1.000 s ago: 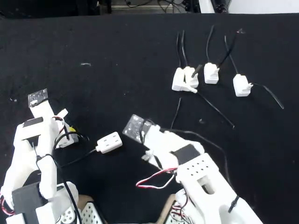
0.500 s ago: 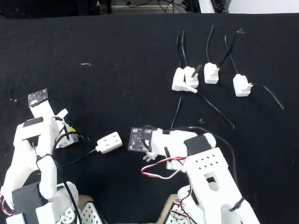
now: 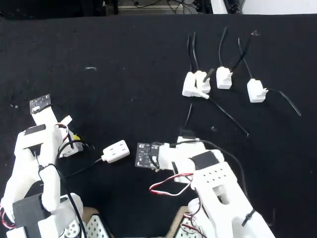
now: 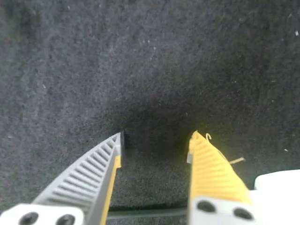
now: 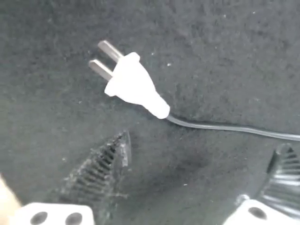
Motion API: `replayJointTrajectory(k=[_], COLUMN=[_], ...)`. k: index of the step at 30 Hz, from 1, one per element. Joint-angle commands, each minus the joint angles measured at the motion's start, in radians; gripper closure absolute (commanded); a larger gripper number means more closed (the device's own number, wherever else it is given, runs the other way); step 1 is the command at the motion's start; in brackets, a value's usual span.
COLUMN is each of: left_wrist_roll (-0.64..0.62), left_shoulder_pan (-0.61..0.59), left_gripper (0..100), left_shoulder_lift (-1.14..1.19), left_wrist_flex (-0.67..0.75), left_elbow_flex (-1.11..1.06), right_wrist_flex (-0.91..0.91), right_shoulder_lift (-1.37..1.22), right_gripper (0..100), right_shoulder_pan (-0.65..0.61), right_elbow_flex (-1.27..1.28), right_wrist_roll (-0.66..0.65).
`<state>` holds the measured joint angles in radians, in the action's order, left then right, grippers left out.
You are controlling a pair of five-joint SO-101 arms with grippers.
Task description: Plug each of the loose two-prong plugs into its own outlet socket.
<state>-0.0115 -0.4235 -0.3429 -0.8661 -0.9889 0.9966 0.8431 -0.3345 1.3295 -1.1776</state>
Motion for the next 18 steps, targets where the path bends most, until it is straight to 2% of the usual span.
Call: replayJointTrajectory(k=[1,7,13,18], left_wrist_roll=[-0.011,-0.011,-0.011,-0.011], left_shoulder_pan=[-0.018,-0.018,-0.018,-0.018], left_gripper=[77,77,77,77], left_shoulder_lift=[-0.023,-0.023,-0.023,-0.023], left_wrist_flex=[0.009,0.008,0.008,0.008], left_elbow_flex=[0.016,0.016,0.016,0.016], right_wrist_flex=[0.078,0.196,0.144,0.077], right_shoulder_lift=[-0.102,-0.409,-0.507,-0.516], right_gripper=[55.4,55.4,55.4,55.3], right_shoulder_pan=[-0.012,-0.012,-0.014,-0.015], right_elbow_flex=[-0.147,-0.389,-0.404,-0.407], right_wrist_roll=[-0.028,-0.035,-0.133,-0.163])
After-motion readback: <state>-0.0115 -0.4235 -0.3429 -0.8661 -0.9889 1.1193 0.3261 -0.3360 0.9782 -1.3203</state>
